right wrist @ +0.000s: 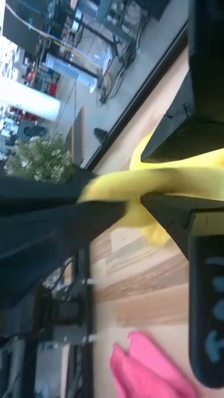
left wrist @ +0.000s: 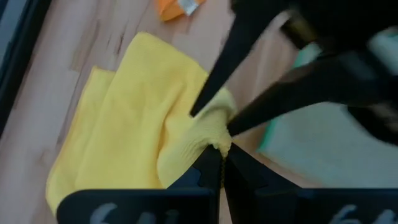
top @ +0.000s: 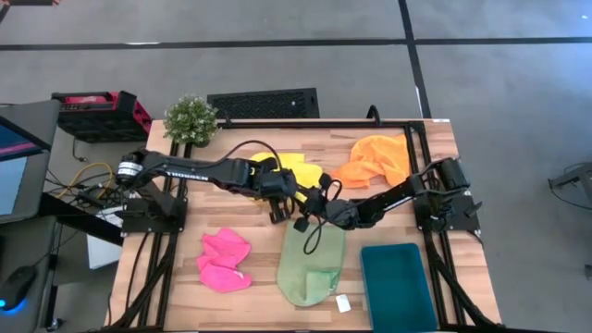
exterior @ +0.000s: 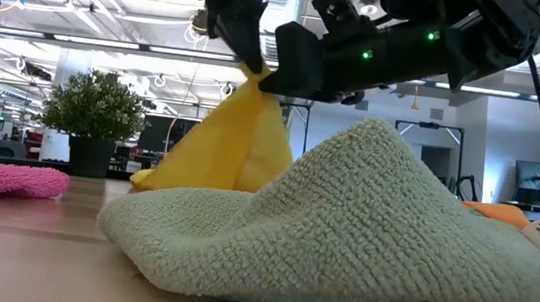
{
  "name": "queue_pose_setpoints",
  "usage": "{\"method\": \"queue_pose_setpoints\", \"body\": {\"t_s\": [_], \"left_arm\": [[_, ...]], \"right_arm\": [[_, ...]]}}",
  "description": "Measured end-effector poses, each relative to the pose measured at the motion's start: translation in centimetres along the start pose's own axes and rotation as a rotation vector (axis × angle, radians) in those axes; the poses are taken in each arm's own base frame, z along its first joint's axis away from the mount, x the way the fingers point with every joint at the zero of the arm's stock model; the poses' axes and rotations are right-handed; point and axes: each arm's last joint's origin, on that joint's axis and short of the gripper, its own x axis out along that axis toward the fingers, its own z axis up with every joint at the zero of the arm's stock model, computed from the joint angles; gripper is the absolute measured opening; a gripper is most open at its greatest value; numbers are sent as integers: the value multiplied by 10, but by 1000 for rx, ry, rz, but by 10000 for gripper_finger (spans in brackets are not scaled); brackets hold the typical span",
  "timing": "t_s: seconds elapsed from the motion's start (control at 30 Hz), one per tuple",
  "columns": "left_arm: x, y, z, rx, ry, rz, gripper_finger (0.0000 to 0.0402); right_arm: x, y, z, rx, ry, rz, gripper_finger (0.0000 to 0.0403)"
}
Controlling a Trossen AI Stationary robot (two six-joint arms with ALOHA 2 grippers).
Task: Fold microfiber towels
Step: Fold the yellow microfiber towel
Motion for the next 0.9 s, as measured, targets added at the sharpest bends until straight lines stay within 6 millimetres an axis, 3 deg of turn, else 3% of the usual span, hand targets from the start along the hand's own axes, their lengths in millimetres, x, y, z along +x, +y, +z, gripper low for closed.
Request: {"method": "queue_pose_setpoints", "body": {"t_s": [0.6,0.9], "left_arm": [[-48,-6,19,15,-49,26,0],[-59,-2,23,-17,-56,72,0]], "right_arm": [[-3,1,-7,-61,68,-65,118],[-19,20,-13,-185,109,-7,118]]}}
